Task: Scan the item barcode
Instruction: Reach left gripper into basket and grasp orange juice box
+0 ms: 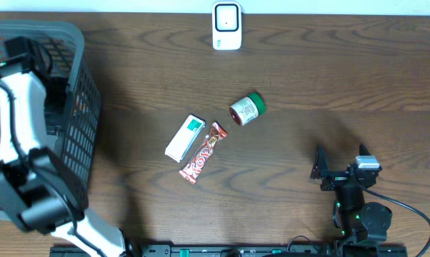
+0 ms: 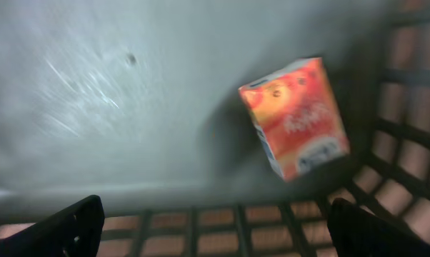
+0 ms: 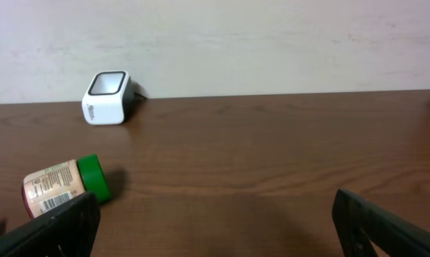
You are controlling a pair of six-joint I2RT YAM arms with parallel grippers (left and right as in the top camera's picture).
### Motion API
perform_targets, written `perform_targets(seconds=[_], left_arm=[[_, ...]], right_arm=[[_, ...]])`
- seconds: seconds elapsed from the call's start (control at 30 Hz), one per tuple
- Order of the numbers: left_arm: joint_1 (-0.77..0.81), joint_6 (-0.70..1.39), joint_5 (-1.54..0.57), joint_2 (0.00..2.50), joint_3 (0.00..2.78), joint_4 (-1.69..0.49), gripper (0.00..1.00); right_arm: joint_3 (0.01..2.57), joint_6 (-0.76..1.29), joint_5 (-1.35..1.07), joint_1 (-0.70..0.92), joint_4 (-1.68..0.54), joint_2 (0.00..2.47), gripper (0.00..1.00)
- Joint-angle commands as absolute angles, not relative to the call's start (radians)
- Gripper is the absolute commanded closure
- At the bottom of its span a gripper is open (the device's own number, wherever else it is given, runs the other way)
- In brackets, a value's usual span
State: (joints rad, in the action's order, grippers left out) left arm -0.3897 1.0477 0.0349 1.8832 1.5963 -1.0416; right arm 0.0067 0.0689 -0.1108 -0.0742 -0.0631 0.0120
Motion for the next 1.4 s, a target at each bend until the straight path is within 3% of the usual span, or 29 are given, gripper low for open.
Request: perform_targets(seconds=[0.0,0.43,0.5,0.6,0.9,1.2,1.37], left_arm=[[-0.371,1.214,0.037,1.959,1.594,-1.011,0.03],[-0.367,1.308,0.056,2.105,1.594,-0.834,0.03],[-0.367,1.307,0.071,2.105,1.594,-0.810,0.06],[-0.367,1.306,0.086,2.105,1.594,-0.806,0.43],[-0.369,1.250,0.124,2.105,1.594,-0.809,0.92],[-0.386,1.165,0.117,2.056,1.602,-0.830,0.93],[-0.423,1.101,0.117,1.878,1.603,-0.828,0.93]], right_arm=[[0.006,0.081,-0.109,-0.069,-0.067,0.007,0.01],[0.006,0.081,-0.109,-0.069,-0.067,0.007,0.01],[0.006,0.081,-0.109,-0.069,-0.067,0.007,0.01],[0.006,0.081,-0.109,-0.069,-0.067,0.007,0.01],[0.006,0.081,-0.109,-0.069,-0.067,0.007,0.01],[0.006,0.081,-0.109,-0.069,-0.067,0.007,0.01],[0.006,0.081,-0.109,-0.069,-0.067,0.007,0.01]])
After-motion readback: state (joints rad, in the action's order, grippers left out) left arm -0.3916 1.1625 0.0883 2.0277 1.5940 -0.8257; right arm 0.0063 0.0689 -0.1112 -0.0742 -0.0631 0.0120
